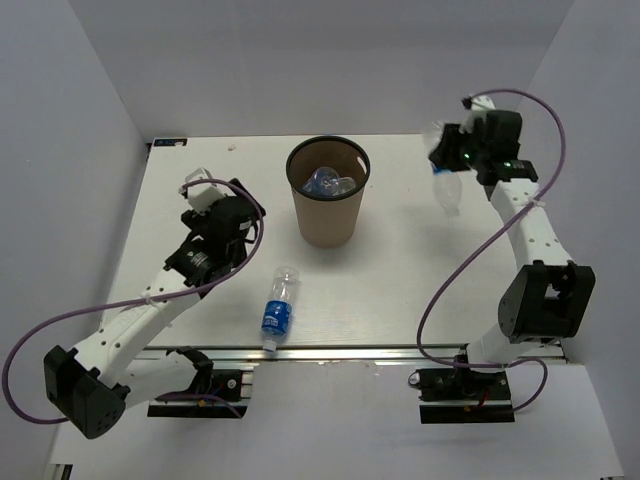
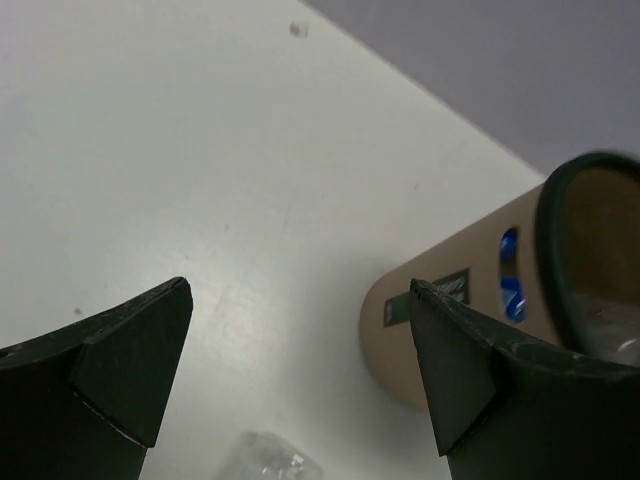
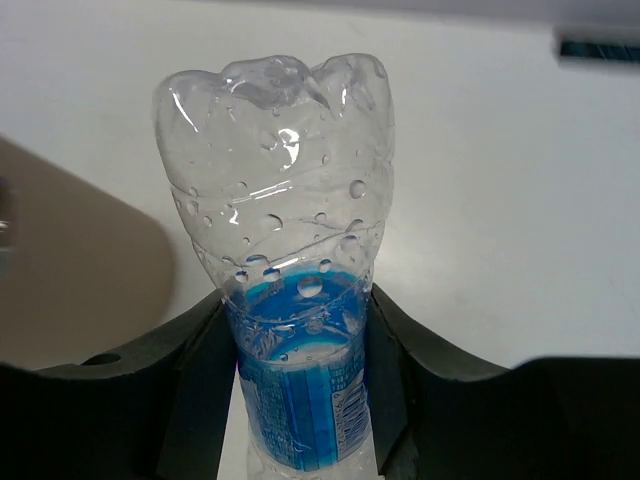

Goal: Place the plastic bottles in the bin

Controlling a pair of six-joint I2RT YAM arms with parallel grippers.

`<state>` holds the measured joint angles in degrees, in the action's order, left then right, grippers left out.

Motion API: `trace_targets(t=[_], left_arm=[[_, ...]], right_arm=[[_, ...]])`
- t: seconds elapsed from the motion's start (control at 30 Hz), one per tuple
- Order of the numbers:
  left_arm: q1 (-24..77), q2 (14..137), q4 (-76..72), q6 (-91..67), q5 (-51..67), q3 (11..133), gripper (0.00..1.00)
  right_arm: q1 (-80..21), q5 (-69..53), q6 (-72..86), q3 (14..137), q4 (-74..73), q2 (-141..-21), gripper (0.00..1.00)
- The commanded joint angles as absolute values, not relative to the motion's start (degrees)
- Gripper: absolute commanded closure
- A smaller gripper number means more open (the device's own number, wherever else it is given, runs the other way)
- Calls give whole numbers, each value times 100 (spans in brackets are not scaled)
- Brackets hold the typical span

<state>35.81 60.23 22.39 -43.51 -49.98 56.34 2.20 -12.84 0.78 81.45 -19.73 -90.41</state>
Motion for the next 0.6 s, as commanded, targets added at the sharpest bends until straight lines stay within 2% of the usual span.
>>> trace_targets(t=[0.0,0.07,0.13,0.3,0.43,0.57], left_arm=[[3568,6152,2803,-4781,-4510,5450,2],[3568,6266,2987,-4912,-4176,5335,2],[3568,6310,3076,-4957,-3895,5169,2],[3560,6267,3094,-5045,-3332,4712,2],[3560,6091,2857,-5001,-2831,4395,2],[3560,5985,2366,-4765,-2225,4114,2]], right_arm=[[-649,-1994,-35,8753,-1013,-8833,88],[-992,-2617,418,8728,211,-8772,92],[-1325,-2943,658,8780,841,-8824,93],[-2029,-2690,756,9543,2142,-9411,93],[-2355,-2576,808,10467,2162,-9992,92],[-2505,-2601,984,10529,2461,-10213,91]])
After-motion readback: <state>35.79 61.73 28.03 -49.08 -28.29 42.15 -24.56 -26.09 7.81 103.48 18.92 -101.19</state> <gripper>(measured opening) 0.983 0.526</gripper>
